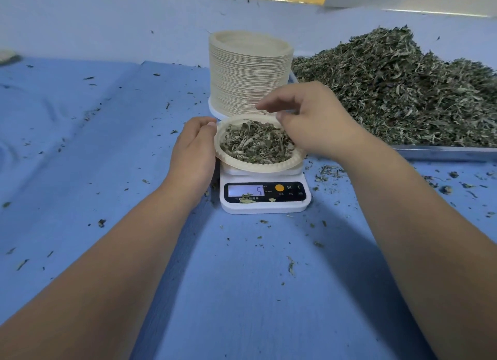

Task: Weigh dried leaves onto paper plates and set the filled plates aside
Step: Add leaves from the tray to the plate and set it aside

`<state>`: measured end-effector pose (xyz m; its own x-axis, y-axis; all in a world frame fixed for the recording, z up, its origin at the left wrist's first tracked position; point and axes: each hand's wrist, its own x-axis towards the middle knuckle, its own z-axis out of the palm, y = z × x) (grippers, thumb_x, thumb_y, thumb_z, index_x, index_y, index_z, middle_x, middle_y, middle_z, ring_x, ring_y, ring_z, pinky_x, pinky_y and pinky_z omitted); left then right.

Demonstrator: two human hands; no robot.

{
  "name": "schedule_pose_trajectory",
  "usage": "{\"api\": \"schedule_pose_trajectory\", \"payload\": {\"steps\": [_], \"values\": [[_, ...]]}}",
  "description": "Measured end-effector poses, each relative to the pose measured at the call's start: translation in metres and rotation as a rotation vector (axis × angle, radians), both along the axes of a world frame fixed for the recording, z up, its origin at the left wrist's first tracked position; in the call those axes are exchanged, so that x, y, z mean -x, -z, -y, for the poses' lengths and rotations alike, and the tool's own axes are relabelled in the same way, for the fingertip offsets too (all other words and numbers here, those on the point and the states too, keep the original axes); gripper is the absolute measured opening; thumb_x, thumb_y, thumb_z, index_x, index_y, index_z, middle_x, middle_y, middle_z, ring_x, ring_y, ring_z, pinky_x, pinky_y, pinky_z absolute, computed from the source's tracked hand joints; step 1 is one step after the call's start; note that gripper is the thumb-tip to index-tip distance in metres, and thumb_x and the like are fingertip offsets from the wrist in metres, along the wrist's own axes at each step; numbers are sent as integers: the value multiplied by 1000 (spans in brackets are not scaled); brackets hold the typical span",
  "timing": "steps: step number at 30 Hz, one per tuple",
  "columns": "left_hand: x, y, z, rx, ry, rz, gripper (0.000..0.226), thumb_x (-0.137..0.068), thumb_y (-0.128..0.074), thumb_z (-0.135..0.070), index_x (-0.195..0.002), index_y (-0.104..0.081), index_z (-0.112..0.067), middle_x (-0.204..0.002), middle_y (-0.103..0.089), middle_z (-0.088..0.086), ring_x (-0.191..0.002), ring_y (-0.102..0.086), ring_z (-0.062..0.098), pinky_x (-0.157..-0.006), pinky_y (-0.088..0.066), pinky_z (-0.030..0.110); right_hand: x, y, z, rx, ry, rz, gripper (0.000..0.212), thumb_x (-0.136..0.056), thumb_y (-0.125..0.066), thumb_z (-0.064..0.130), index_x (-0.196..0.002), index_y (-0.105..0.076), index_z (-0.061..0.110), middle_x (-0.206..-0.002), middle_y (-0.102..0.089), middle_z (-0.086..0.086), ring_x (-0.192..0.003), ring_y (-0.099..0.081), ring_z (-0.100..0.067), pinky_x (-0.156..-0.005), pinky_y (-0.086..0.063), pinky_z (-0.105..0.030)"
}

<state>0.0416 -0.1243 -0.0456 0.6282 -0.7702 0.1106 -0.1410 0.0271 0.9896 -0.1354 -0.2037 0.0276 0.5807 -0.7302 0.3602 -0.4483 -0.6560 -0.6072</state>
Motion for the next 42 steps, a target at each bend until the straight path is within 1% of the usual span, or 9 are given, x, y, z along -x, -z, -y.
{"api": "schedule_pose_trajectory", "payload": {"steps": [5,8,11,17,22,24,29,33,42], "values": [[2,-4,-4,14,19,5,25,-99,-47,-28,-104,-70,-36,-111,-70,-12,-107,-65,9,-101,-52,43,30,9,32,227,340,-323,25,-96,-53,24,-111,-72,18,-103,-72,-5,-93,-65,-26,-82,-53,-35],[4,-6,-7,26,48,34,28,-98,-47,-28,-107,-73,-36,-122,-70,-7,-117,-62,14,-106,-49,43,47,24,47,115,493,-498,37,-101,-47,42,-100,-64,10,-88,-65,-12,-78,-59,-32,-68,-47,-35],[6,-7,-8,27,58,25,31,-92,-49,-34,-113,-72,-34,-121,-70,-9,-118,-62,13,-106,-48,41,50,38,52,75,509,-611,50,-104,-36,51,-85,-52,8,-80,-56,-12,-78,-56,-33,-71,-44,-37],[4,-3,-3,40,16,-10,22,-101,-51,-27,-113,-68,-32,-111,-67,-19,-103,-62,-3,-86,-46,25,49,39,55,86,507,-541,51,-106,-32,49,-80,-51,9,-73,-52,-10,-75,-54,-34,-68,-42,-36],[2,-1,-3,30,19,-22,21,-101,-50,-28,-114,-67,-32,-112,-67,-16,-107,-63,4,-91,-49,29,49,41,54,143,542,-614,54,-103,-31,56,-73,-46,14,-75,-54,-9,-81,-52,-33,-75,-49,-42],[2,-2,-3,29,18,-32,20,-101,-50,-28,-112,-67,-32,-109,-68,-16,-104,-64,4,-90,-50,29,48,45,54,110,522,-631,58,-103,-30,57,-73,-49,11,-76,-55,-9,-73,-54,-31,-69,-46,-38],[2,-1,-2,22,7,-25,18,-101,-50,-29,-104,-66,-36,-101,-68,-20,-89,-64,-7,-84,-50,26,50,46,57,153,547,-515,61,-104,-34,55,-67,-50,10,-66,-54,-11,-60,-52,-28,-58,-39,-32],[1,-1,-2,12,10,-18,19,-101,-49,-29,-109,-66,-33,-106,-67,-17,-99,-64,0,-90,-52,29,51,47,63,170,570,-367,57,-105,-41,43,-59,-41,9,-55,-44,-8,-50,-42,-27,-49,-28,-28],[1,0,-2,4,2,-36,18,-94,-49,-35,-98,-66,-39,-87,-68,-29,-83,-63,-11,-90,-54,32,50,36,79,116,639,-255,51,-103,-50,30,-57,-39,12,-51,-39,-6,-47,-37,-26,-52,-31,-30]]}}
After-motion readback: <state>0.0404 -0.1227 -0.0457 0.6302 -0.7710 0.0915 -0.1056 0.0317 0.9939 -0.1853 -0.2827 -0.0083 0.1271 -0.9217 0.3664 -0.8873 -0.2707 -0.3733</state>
